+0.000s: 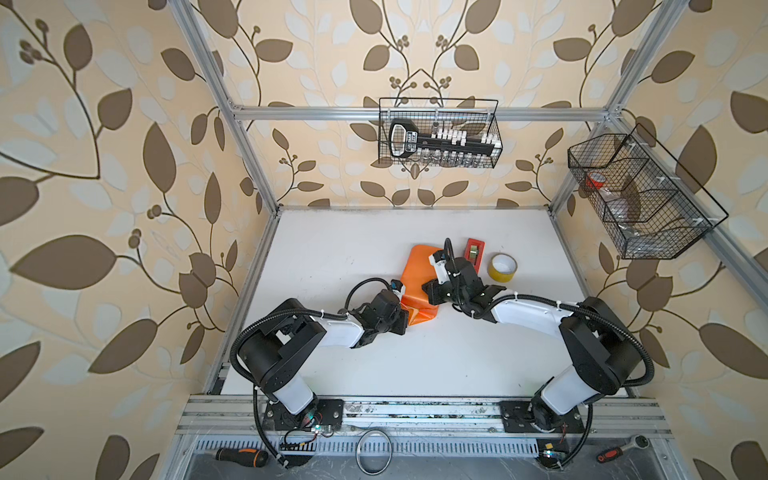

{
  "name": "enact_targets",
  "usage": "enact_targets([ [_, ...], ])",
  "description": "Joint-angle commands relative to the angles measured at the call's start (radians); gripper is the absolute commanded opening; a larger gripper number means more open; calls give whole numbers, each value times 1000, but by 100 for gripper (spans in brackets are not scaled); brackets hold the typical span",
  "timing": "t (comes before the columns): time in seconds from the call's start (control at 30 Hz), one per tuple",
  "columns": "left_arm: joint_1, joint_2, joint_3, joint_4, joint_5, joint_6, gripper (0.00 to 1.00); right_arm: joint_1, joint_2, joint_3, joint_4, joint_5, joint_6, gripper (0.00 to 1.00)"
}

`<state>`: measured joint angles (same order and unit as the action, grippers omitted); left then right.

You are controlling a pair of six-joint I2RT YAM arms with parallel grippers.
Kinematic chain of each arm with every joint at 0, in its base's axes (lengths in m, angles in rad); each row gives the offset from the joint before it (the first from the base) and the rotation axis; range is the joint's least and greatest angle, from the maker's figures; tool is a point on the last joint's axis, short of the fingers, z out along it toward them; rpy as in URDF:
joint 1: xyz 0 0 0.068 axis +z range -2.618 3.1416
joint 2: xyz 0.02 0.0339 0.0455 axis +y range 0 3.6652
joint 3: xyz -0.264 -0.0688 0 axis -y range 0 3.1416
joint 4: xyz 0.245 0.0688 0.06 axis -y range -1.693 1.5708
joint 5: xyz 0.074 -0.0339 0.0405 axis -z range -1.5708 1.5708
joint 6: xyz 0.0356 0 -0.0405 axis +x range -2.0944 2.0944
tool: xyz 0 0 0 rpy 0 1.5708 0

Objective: Wrap the gift box in paper

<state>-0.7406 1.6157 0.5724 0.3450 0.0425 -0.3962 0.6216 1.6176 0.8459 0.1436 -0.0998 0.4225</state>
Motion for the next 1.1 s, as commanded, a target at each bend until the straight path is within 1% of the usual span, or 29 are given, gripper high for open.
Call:
enact_targets([
  [0.0,-28,-1,-24,-77,0,15,5,12,31,-42,-103,-28,4,11],
  [0.2,-58,11,-13,-92,13,36,5,12,27,-40,-111,-27,-1,11],
  [0.37,-72,-17,-8,-100,22,52,7,12,24,-34,-116,-27,-4,11],
  [0.53,-69,-112,10,-143,0,78,16,7,9,-15,-143,-24,-26,11],
  [0.63,-58,-167,41,-206,-39,104,20,-5,-9,-12,-157,-34,-41,12],
  [0.67,-49,-215,48,-222,-43,106,22,-8,-17,-11,-163,-40,-47,12],
  [0.77,1,-293,69,-262,-27,99,25,-11,-62,6,-193,-51,-67,14],
  [0.87,73,-352,91,-302,-6,53,30,-12,-123,21,-213,-64,-76,18],
  [0.97,163,-356,132,-343,47,-30,36,-11,-193,7,-221,-64,-66,22],
  [1.0,195,-343,152,-355,75,-57,39,-12,-218,-5,-227,-61,-62,23],
  [1.07,239,-300,201,-364,151,-87,43,-13,-274,-37,-241,-46,-54,28],
])
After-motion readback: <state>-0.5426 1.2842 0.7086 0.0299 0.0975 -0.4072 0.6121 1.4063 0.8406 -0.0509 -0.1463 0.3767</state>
